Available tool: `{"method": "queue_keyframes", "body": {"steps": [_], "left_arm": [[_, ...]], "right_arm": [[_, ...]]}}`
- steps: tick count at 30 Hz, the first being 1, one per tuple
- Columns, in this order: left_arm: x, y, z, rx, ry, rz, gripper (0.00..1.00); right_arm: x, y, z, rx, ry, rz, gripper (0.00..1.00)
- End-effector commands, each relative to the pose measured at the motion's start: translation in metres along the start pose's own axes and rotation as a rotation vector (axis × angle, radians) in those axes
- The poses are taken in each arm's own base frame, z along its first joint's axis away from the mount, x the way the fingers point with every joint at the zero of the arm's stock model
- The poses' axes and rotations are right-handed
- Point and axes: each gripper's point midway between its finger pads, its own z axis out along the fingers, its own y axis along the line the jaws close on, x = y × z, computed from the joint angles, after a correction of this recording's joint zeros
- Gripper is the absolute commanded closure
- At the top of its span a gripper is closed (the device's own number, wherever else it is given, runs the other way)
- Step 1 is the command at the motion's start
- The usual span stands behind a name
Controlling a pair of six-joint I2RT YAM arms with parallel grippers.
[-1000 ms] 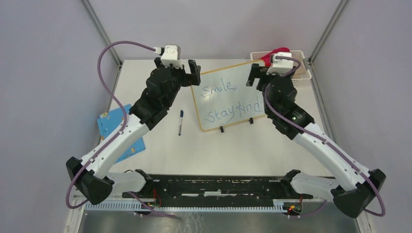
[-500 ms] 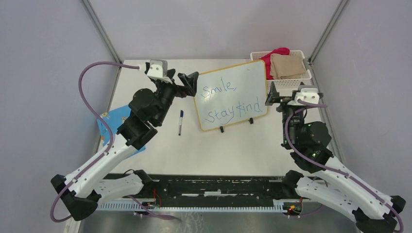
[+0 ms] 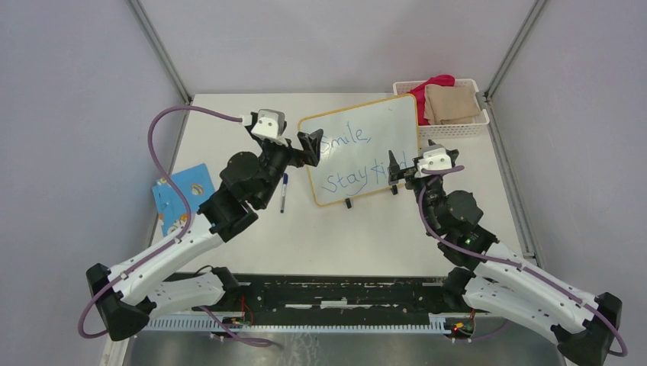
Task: Write a sentence on the whiteboard
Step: Reset both arms
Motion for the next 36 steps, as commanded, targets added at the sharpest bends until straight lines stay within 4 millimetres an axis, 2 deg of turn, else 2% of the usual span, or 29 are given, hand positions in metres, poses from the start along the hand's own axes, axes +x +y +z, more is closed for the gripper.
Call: {"method": "queue_keyframes", "body": {"steps": [1, 7, 9, 16, 21, 24, 30, 36], "left_arm": [[-0.017, 0.002, 0.002, -0.028, -0.068, 0.001, 0.00], [-0.016, 0.002, 0.002, -0.036, -0.070, -0.038, 0.00], [-0.013, 0.000, 0.003, -0.032, -0.065, -0.052, 0.00], [-0.009, -0.008, 0.004, -0.008, -0.045, -0.071, 0.00], [-0.009, -0.012, 0.003, 0.006, -0.040, -0.074, 0.00], [-0.010, -0.017, 0.002, 0.027, -0.034, -0.086, 0.00], [-0.010, -0.021, 0.001, 0.035, -0.028, -0.088, 0.00], [-0.006, -0.026, 0.003, 0.048, -0.011, -0.100, 0.00]], "right_arm": [[-0.012, -0.014, -0.003, 0.080, -0.063, 0.111, 0.02], [0.001, -0.061, -0.017, 0.357, -0.029, 0.141, 0.02], [0.000, -0.069, -0.018, 0.408, -0.001, 0.156, 0.02], [-0.012, -0.043, 0.014, 0.267, 0.088, 0.275, 0.02], [-0.017, -0.026, 0.024, 0.164, 0.117, 0.336, 0.02], [-0.008, -0.026, 0.021, 0.160, 0.121, 0.317, 0.02], [0.008, -0.039, 0.005, 0.209, 0.067, 0.301, 0.02], [0.006, -0.046, -0.002, 0.224, 0.014, 0.322, 0.02]]}}
